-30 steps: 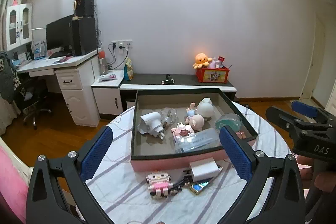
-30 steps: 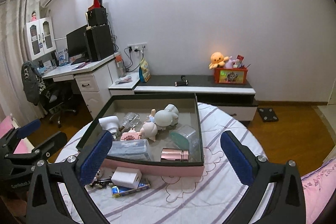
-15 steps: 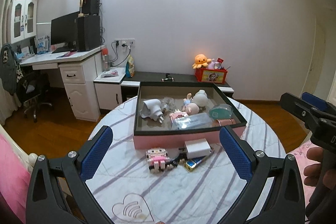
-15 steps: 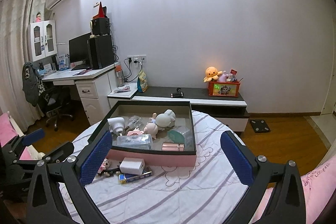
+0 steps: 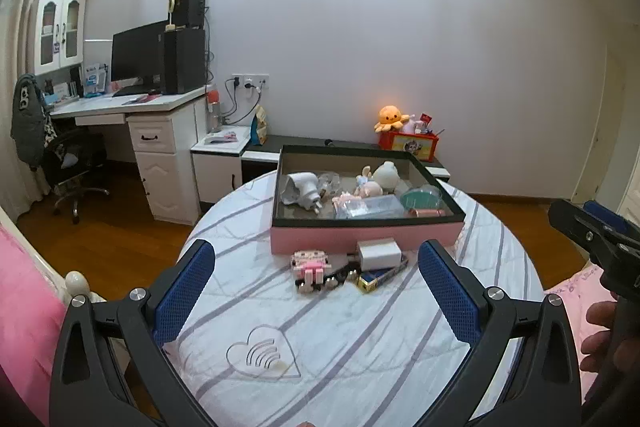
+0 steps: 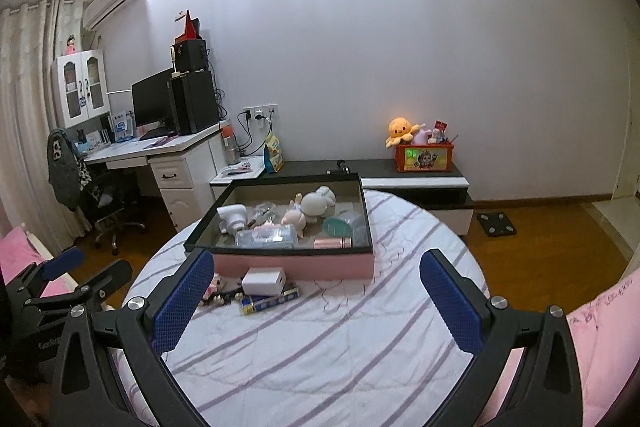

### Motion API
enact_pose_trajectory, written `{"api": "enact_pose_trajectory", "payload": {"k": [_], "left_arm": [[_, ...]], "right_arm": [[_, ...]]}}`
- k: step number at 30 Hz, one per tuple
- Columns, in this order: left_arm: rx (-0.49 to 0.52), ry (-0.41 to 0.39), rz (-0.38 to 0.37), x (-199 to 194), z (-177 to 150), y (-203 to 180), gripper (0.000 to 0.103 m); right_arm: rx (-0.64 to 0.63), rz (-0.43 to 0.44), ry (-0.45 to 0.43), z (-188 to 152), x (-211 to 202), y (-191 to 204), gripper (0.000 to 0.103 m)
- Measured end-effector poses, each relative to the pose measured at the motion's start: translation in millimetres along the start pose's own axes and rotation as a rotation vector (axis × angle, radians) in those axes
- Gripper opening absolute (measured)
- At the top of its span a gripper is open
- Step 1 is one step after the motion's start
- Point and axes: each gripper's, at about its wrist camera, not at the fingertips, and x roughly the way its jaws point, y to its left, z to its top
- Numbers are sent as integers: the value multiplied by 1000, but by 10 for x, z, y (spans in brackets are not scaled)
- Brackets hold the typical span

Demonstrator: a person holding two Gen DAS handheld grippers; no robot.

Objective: Organize rigid objects
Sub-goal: 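Withdraw both tools from the box back over the bed, then grasp the pink-white block figure with the left gripper while the right grasps the white charger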

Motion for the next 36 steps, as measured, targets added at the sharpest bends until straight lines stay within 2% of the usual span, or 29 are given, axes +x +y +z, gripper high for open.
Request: {"api": "enact_pose_trajectory", "payload": {"k": [16, 26, 36], "left_arm": [[-5, 24, -1, -44, -191, 59, 103], [-17, 139, 20, 567, -314, 121, 103], [-12, 276, 52, 1423, -353, 201, 103]], "right_arm": [[-16, 4, 66, -214, 55, 60, 103], [-22, 9, 143, -309, 415, 81, 103], [-38, 24, 229, -357, 955, 169, 103]]}}
